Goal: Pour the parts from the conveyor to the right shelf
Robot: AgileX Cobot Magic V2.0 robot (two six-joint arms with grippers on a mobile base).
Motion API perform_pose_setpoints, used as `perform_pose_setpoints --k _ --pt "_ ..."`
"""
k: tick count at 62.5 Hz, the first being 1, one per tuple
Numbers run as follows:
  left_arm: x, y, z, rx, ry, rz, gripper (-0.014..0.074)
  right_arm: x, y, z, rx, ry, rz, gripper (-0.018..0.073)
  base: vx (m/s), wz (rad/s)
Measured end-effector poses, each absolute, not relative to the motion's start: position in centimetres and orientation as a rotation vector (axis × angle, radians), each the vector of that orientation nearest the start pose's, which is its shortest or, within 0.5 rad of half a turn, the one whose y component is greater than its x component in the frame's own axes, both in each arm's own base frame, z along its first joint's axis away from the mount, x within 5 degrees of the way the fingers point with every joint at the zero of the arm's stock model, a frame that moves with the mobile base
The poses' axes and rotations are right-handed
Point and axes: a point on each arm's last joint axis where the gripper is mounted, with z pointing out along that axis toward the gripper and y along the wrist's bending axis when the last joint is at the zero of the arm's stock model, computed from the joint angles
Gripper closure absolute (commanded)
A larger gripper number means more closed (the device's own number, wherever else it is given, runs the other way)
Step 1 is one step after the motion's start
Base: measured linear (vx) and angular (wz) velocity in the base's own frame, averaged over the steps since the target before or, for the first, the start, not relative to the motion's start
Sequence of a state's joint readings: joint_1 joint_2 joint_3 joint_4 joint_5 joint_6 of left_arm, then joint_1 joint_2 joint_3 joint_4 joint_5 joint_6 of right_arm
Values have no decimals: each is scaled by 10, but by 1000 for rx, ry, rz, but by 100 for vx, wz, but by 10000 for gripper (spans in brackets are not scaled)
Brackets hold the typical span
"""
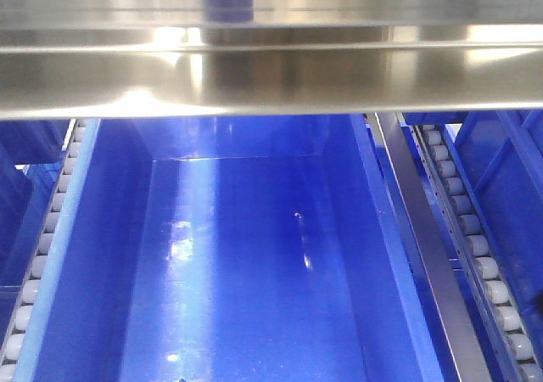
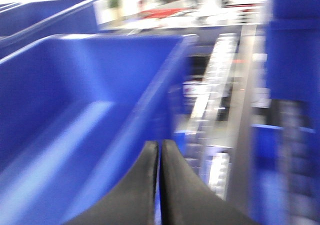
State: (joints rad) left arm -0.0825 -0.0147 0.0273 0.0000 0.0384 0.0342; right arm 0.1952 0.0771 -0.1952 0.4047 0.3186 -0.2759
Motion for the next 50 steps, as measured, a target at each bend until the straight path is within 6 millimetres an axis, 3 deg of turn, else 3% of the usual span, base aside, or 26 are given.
perform_pose_setpoints --k 40,50 --pt "56 -5 201 89 1532 -38 603 40 5 241 94 1701 171 568 0 0" --pt "56 -5 201 89 1532 -38 603 45 0 229 97 1681 88 568 0 0"
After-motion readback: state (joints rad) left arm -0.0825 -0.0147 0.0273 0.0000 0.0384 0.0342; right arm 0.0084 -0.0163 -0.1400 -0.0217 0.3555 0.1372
